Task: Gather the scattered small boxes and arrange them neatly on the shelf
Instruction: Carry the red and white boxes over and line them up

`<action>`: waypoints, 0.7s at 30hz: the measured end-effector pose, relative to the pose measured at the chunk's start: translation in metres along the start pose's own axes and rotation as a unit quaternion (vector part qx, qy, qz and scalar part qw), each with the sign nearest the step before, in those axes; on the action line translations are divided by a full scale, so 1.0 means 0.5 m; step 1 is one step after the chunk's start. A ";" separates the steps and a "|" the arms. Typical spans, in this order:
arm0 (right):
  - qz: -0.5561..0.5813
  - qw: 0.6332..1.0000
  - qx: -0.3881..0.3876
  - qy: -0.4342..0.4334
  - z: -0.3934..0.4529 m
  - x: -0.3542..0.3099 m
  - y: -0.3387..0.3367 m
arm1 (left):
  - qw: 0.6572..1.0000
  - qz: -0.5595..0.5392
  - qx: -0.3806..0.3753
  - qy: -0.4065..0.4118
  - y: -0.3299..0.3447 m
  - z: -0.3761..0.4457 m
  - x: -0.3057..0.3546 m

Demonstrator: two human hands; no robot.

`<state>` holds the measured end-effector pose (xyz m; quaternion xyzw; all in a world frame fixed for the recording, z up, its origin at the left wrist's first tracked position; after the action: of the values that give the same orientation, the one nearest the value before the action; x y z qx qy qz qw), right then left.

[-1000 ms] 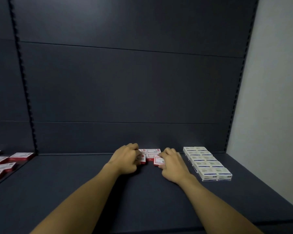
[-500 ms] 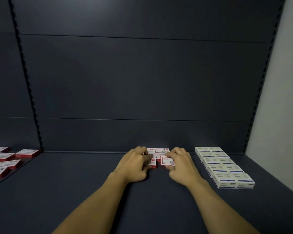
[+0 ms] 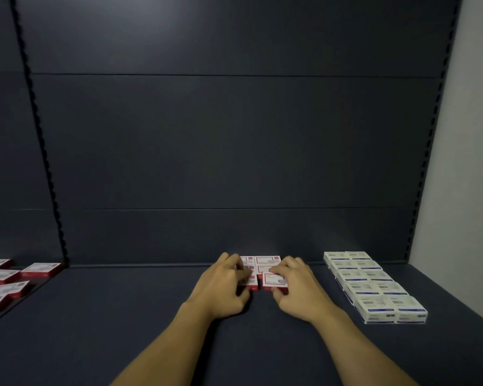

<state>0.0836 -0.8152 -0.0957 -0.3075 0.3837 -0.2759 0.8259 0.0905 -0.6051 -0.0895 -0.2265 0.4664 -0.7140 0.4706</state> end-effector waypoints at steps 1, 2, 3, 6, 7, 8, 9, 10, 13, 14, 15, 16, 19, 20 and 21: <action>0.003 1.000 -0.002 -0.002 0.000 0.000 0.000 | 1.000 -0.006 -0.002 -0.001 -0.001 0.001 0.001; 0.006 1.000 -0.003 -0.004 0.001 -0.001 0.000 | 1.000 -0.011 -0.004 -0.003 -0.001 0.002 0.001; 0.009 1.000 -0.003 -0.005 0.001 -0.002 0.000 | 1.000 -0.017 -0.004 -0.005 -0.001 0.002 0.001; 0.017 1.000 0.001 -0.010 0.003 -0.002 -0.001 | 0.999 -0.031 0.000 -0.010 0.001 0.004 0.000; 0.021 1.000 0.001 -0.011 0.004 -0.002 -0.002 | 0.999 -0.032 0.000 -0.010 0.002 0.004 0.000; 0.026 1.000 0.000 -0.010 0.004 -0.002 -0.002 | 0.999 -0.033 0.000 -0.011 0.004 0.004 0.000; 0.029 1.000 -0.001 -0.010 0.004 -0.002 -0.002 | 0.999 -0.035 0.000 -0.012 0.005 0.005 -0.001; 0.030 0.999 -0.001 -0.011 0.004 -0.001 -0.001 | 0.999 -0.037 0.001 -0.013 0.007 0.005 -0.002; 0.034 0.999 -0.003 -0.013 0.006 0.004 0.003 | 0.999 -0.040 0.002 -0.013 0.010 0.007 -0.004; 0.037 0.999 -0.003 -0.011 0.007 0.006 0.004 | 0.999 -0.040 0.001 -0.013 0.011 0.008 -0.004; 0.039 0.999 -0.003 -0.009 0.008 0.007 0.005 | 0.999 -0.041 0.000 -0.013 0.011 0.008 -0.003; 0.039 0.999 -0.003 -0.009 0.008 0.009 0.007 | 0.999 -0.041 0.000 -0.013 0.011 0.009 -0.002; 0.034 0.999 0.000 -0.014 0.008 0.013 0.009 | 0.999 -0.034 -0.002 -0.010 0.012 0.011 0.001; 0.029 0.999 0.001 -0.015 0.007 0.011 0.009 | 0.999 -0.031 -0.002 -0.010 0.012 0.011 0.001; 0.019 1.000 0.003 -0.014 0.006 0.008 0.007 | 1.000 -0.028 -0.003 -0.011 0.011 0.011 0.001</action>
<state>0.0892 -0.8147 -0.0984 -0.3015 0.3774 -0.2571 0.8370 0.0969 -0.6088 -0.0918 -0.2494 0.4568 -0.7228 0.4546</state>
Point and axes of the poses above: each hand's wrist, its own z-axis towards the middle knuckle, its own y-axis out of the palm, x = y × z, the point moved 1 cm from there along z, towards the middle knuckle, and after that the axes turned 13 degrees about z, right-handed, at the moved point
